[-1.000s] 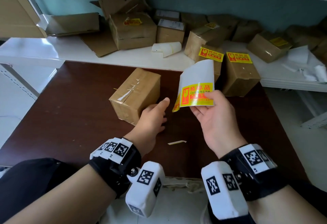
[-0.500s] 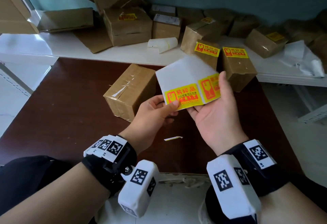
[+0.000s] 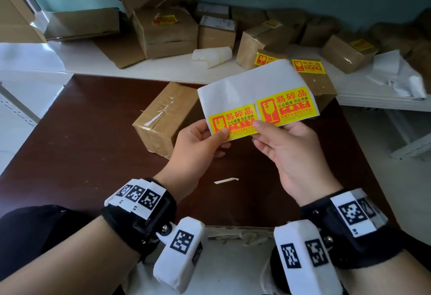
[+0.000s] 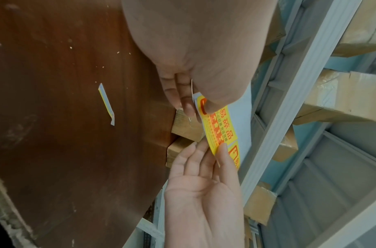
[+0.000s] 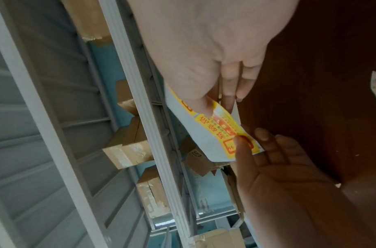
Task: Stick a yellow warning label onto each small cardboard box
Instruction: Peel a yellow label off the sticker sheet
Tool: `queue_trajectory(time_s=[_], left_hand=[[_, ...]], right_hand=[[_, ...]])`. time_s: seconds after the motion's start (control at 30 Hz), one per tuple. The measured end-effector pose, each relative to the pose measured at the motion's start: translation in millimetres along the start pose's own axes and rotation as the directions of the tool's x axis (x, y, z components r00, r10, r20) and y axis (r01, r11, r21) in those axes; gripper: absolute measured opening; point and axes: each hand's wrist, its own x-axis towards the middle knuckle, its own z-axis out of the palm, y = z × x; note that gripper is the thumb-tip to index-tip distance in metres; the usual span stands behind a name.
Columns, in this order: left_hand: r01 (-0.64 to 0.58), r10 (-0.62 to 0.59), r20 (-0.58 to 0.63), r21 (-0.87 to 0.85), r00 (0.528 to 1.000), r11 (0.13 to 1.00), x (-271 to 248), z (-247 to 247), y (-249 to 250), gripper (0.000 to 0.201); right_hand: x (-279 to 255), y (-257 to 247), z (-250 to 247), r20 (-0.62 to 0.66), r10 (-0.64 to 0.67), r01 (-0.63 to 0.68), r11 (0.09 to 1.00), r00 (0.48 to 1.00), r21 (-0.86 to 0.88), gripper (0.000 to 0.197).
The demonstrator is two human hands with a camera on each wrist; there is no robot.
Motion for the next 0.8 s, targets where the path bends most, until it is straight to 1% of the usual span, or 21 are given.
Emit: queue_trajectory(time_s=[0.13,0.23,0.33,0.43,0.5,0.57,0.67,0.77,0.8], left_hand=[[-0.012,0.012,-0.004,0.024,1.0,1.0,-2.7,2.0,-2.2,0.01],[0.062,-0.063,-0.016,-0.064,0.998,0.996,-2.0,1.8,2.8,0.007],[0.101,-0.104,-0.026,-0.111,0.994,0.989,3.1,-2.2,8.1,0.008],[0.098,-0.102,-0.046,-0.075,0.994,0.992,4.6,-3.9,11.4,0.005],[0.071,-0.073,-0.058,-0.037,0.996,0.997,3.4,-3.5,16.0,0.007],[0.004,-0.002,-0.073,0.028,0.997,1.0,4.4,-3.8,23.2,0.015],[-0.103,0.112,-0.071,0.116,0.991,0.988,9.7,-3.7,42.1,0.035],[-0.149,0.153,-0.053,0.081,0.987,0.986,20.6,-4.8,62.1,0.052],[-0.16,0.163,-0.03,0.073,0.986,0.984,24.7,-6.8,66.2,0.057]], right_hand=[[-1.8,2.3,6.1,-0.019,0.025,-0.026,0.998,1.0,-0.057,0.01],[1.2,-0.5,4.9,-0.07,0.052,-0.057,0.995,0.996,-0.083,0.006],[7.9,-7.9,-1.2,-0.136,0.061,-0.074,0.993,0.989,-0.096,0.011],[11.4,-15.9,-6.1,-0.116,0.1,-0.111,0.99,0.988,-0.09,0.012],[11.3,-19.8,-5.3,-0.099,0.109,-0.118,0.989,0.989,-0.093,0.011],[11.0,-24.7,-2.2,-0.079,0.091,-0.098,0.991,0.993,-0.088,0.01],[13.1,-35.7,6.5,-0.018,0.044,-0.045,0.997,0.999,-0.066,0.007],[21.8,-46.1,13.0,0.043,-0.001,0.002,1.0,0.999,-0.019,0.009],[26.0,-48.2,14.0,0.061,-0.016,0.017,1.0,0.998,-0.001,0.011]])
